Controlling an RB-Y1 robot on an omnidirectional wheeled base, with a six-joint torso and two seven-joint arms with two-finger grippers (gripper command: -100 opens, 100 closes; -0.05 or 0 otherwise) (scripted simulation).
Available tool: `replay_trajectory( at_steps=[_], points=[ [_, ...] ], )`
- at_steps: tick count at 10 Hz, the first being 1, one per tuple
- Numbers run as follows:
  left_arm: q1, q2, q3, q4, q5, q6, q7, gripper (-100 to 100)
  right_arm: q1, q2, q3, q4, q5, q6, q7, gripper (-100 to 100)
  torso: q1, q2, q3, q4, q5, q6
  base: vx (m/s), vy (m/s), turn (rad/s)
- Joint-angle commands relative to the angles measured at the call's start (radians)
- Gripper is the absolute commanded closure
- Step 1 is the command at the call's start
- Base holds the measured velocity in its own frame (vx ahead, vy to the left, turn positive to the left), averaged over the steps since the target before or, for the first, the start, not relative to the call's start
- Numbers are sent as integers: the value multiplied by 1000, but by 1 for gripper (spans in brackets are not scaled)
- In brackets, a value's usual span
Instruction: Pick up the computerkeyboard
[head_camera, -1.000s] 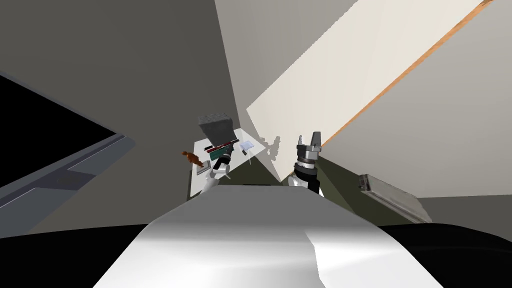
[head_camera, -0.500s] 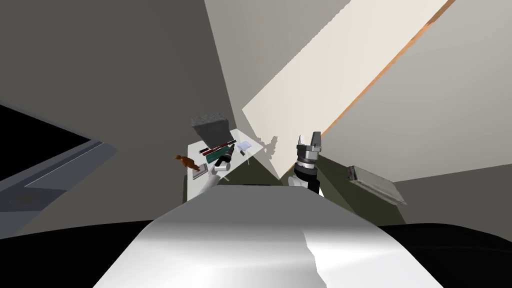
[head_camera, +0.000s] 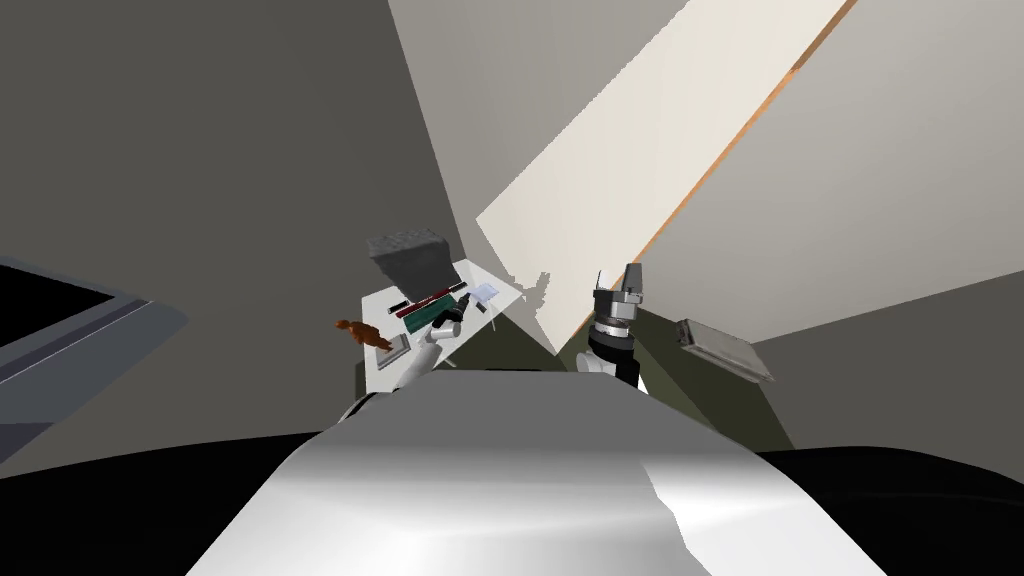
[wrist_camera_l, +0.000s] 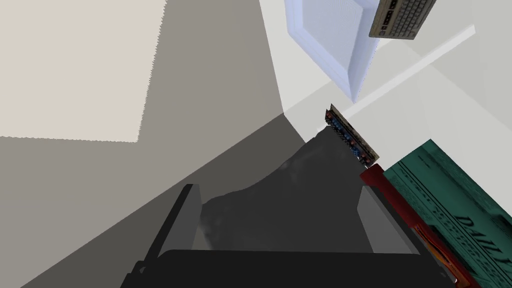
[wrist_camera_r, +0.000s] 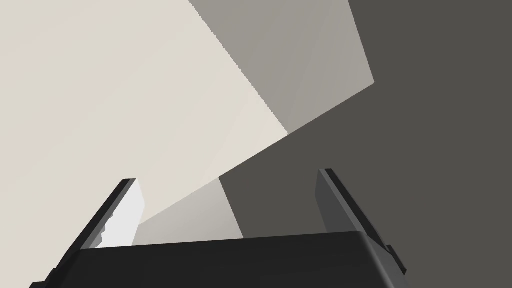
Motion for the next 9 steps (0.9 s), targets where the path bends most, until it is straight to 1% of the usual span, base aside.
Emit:
replay_trajectory(
  at_steps=[1, 2, 3, 4, 5, 6, 7, 8, 9],
  points=[
    [-25, 14, 11, 50, 33, 50, -25, -100, 0, 0, 0, 0, 0, 0, 0, 0, 0, 0, 0, 0, 0, 0, 2, 34, -189],
    [-25, 14, 11, 59, 33, 59, -25, -100, 0, 0, 0, 0, 0, 0, 0, 0, 0, 0, 0, 0, 0, 1, -1, 32, -106],
    [-58, 22, 19, 101, 61, 94, -49, -100, 0, 0, 0, 0, 0, 0, 0, 0, 0, 0, 0, 0, 0, 0, -1, 29, -198],
    [-58, 22, 19, 121, 61, 100, -49, -100, 0, 0, 0, 0, 0, 0, 0, 0, 0, 0, 0, 0, 0, 1, 1, 29, -106],
    [-92, 30, 27, 151, 87, 141, -72, -100, 0, 0, 0, 0, 0, 0, 0, 0, 0, 0, 0, 0, 0, 0, 4, 33, -194],
    [-92, 30, 27, 181, 87, 141, -72, -100, 0, 0, 0, 0, 0, 0, 0, 0, 0, -1, 0, 0, 0, 1, 7, 33, -99],
    [-125, 39, 35, 205, 114, 180, -95, -100, 0, 0, 0, 0, 0, 0, 0, 0, 0, -1, 0, 0, 0, 0, 8, 33, -187],
    [-125, 39, 35, 229, 114, 180, -95, -100, 0, 0, 0, 0, 0, 0, 0, 0, 0, -1, 0, 0, 0, 0, 8, 30, -92],
    [-125, 39, 35, 241, 114, 180, -95, -100, 0, 0, 0, 0, 0, 0, 0, 0, 0, -1, 0, 0, 0, 0, 5, 13, 24]
  ],
)
